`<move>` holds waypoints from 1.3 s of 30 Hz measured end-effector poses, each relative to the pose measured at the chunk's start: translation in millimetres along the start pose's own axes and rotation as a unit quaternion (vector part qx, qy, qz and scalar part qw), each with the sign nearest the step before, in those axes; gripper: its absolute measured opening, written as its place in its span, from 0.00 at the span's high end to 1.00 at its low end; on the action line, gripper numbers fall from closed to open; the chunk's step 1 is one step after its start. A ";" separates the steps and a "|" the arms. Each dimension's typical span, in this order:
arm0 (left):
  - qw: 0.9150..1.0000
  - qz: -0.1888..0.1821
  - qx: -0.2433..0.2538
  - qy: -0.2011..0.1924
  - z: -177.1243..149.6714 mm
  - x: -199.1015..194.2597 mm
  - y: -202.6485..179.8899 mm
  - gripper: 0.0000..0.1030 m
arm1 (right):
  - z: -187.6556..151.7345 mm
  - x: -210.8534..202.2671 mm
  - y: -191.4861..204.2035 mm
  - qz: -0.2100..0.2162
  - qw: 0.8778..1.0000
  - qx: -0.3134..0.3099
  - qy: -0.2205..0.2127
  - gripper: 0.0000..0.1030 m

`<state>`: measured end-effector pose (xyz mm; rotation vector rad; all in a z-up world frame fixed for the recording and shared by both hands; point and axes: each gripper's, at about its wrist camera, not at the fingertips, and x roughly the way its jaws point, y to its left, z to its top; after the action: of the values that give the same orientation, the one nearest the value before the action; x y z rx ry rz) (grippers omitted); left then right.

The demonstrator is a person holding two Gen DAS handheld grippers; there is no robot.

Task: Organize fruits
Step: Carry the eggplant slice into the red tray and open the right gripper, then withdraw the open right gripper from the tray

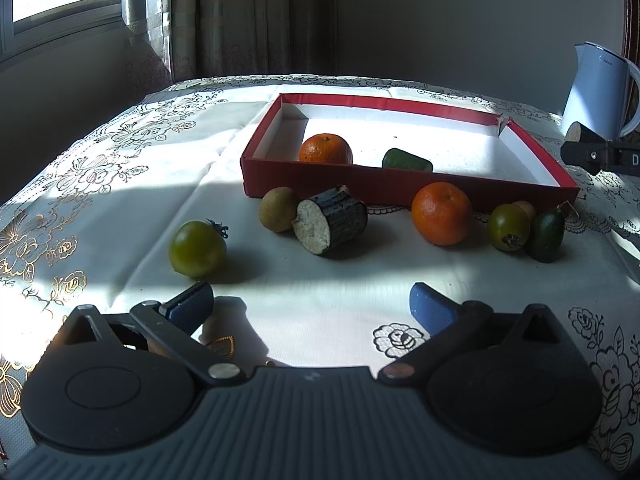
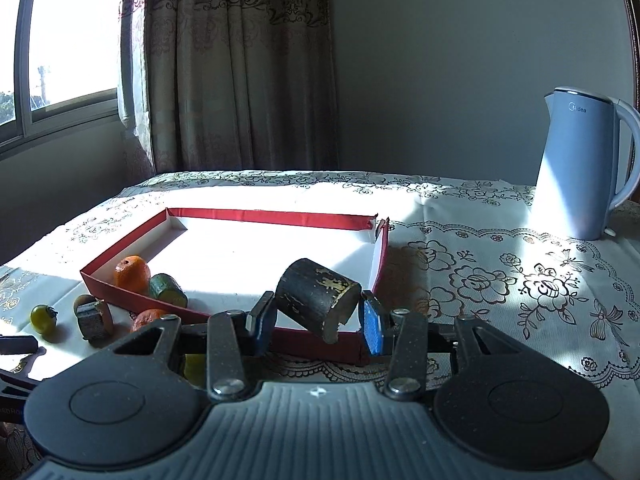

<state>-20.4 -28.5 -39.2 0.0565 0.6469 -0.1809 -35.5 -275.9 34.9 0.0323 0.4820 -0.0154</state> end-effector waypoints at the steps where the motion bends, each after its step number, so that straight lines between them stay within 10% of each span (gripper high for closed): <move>1: 1.000 0.000 0.000 0.000 0.1 0.0 0.0 0.00 | 1.2 6.0 1.1 -0.001 1.000 -0.002 0.002 0.58; 11: 1.000 -0.001 -0.001 0.000 -0.2 0.1 0.3 0.00 | 2.0 55.8 -8.4 -0.003 0.999 0.026 0.040 0.55; 23: 1.000 -0.003 -0.003 0.001 -0.5 0.3 0.1 0.00 | -8.4 1.1 -21.2 -0.037 0.997 0.070 -0.004 0.22; 39: 0.998 -0.015 -0.047 -0.027 -3.7 -14.5 19.5 0.00 | -52.7 1.6 -24.7 -0.103 0.987 0.056 0.110 0.00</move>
<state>-30.3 -6.8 -33.4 -0.0496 0.6011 -0.1801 -59.0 -298.7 -13.2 0.0948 0.7045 -0.2432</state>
